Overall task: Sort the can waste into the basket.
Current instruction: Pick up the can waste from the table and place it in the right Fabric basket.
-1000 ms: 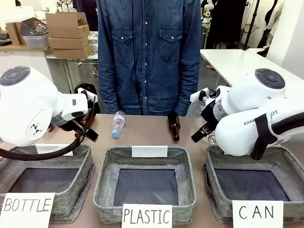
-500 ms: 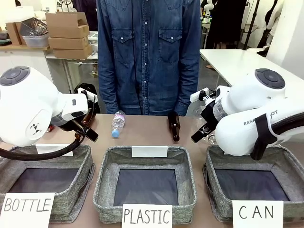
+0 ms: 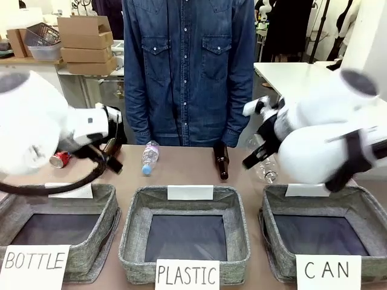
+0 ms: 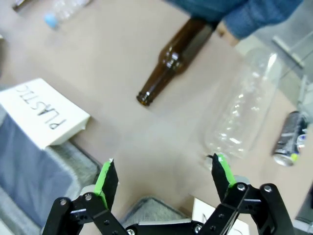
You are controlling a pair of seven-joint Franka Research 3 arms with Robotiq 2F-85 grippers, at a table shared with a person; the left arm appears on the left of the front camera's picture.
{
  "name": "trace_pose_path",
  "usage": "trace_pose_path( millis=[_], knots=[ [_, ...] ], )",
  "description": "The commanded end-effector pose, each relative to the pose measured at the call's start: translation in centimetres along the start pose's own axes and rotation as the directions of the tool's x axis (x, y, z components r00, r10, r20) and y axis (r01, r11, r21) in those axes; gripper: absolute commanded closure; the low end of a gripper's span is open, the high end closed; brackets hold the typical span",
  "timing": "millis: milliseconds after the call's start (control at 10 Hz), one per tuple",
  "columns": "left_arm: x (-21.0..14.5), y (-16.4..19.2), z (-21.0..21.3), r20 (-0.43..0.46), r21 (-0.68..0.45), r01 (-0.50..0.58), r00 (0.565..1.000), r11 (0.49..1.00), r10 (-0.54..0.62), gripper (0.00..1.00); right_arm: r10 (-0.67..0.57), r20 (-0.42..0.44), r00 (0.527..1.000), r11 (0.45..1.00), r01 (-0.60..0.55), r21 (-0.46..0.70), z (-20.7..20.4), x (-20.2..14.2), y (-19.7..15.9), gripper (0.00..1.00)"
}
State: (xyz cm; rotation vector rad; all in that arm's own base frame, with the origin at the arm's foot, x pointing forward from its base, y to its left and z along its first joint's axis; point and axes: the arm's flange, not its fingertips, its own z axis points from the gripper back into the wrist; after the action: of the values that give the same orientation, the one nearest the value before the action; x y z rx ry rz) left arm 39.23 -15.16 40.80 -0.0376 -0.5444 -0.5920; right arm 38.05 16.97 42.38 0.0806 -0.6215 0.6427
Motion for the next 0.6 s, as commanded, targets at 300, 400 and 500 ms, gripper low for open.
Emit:
trace_pose_path(
  millis=[300, 400, 500],
  knots=[
    [-6.1, -7.0, 17.8, 0.329, 0.110, 0.004, 0.944, 0.994, -0.040, 0.00, 0.164, 0.093, 0.982, 0.978, -0.150, -0.143, 15.3, -4.3, 1.2, 0.00],
    [2.3, -3.1, 15.6, 0.215, 0.054, -0.018, 0.977, 0.998, 0.006, 0.00, 0.154, 0.051, 0.987, 0.963, -0.138, -0.230, 14.1, -5.0, 1.4, 0.00],
    [2.3, -3.1, 15.6, 0.215, 0.054, -0.018, 0.977, 0.998, 0.006, 0.00, 0.120, 0.116, 0.986, 0.989, -0.107, -0.106, 15.6, 1.2, 0.1, 0.00]
  ],
)
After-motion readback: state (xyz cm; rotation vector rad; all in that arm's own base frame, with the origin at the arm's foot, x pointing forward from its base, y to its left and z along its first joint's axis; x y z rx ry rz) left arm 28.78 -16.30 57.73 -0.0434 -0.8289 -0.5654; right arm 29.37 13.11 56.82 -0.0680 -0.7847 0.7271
